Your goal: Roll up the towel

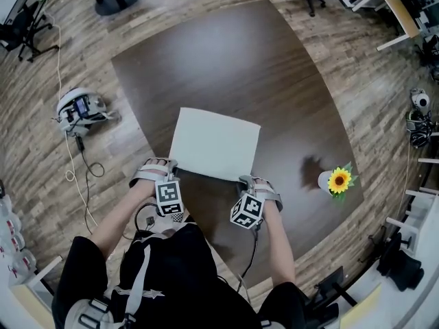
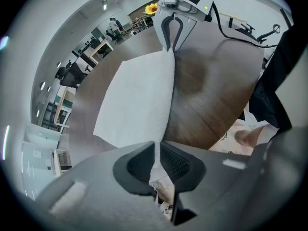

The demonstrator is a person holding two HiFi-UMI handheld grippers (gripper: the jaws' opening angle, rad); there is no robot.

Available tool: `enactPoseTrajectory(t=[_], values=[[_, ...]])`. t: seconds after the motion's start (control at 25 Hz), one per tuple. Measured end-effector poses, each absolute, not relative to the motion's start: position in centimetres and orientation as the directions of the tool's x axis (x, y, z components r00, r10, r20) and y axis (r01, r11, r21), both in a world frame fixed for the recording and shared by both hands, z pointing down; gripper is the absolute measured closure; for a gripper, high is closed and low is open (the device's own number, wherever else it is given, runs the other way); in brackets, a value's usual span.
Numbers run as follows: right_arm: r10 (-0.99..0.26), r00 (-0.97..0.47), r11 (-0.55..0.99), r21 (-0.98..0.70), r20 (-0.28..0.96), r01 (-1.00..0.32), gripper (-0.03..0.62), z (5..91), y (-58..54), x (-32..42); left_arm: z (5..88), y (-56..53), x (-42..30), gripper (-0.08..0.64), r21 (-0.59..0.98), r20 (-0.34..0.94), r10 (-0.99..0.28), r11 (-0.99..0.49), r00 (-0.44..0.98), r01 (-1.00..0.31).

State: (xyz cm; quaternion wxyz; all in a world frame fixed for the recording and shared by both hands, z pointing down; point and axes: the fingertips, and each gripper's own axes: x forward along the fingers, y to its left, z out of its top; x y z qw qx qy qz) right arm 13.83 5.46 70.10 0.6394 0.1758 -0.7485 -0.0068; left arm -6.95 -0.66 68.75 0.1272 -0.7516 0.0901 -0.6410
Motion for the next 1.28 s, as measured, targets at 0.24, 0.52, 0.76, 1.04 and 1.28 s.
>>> enactPoseTrajectory(t=[0.24, 0.52, 0.76, 1.04, 1.28], values=[[-0.273, -0.120, 0.939, 0.238, 0.954, -0.247, 0.555, 69.5, 7.0, 13.5, 68.2, 1.1, -7.4, 0.517, -0.304, 0.942, -0.295, -0.952, 0.161, 0.033], [-0.247, -0.130, 0.947, 0.211, 0.960, -0.242, 0.557, 69.4, 10.4, 12.6, 68.3, 4.5, -8.4, 0.518, -0.275, 0.952, -0.266, -0.960, 0.154, 0.042], [-0.233, -0.132, 0.950, 0.197, 0.964, -0.241, 0.557, 69.6, 11.5, 12.5, 68.5, 5.4, -8.5, 0.517, -0.263, 0.955, -0.256, -0.964, 0.147, 0.036], [-0.158, -0.154, 0.960, 0.115, 0.975, -0.256, 0.557, 69.1, 11.0, 12.4, 68.1, 4.9, -8.5, 0.517, -0.226, 0.967, -0.219, -0.973, 0.134, 0.046], [-0.119, -0.172, 0.962, 0.070, 0.978, -0.265, 0.557, 68.7, 9.8, 12.7, 68.2, 3.8, -8.2, 0.517, -0.188, 0.976, -0.181, -0.981, 0.120, 0.049]])
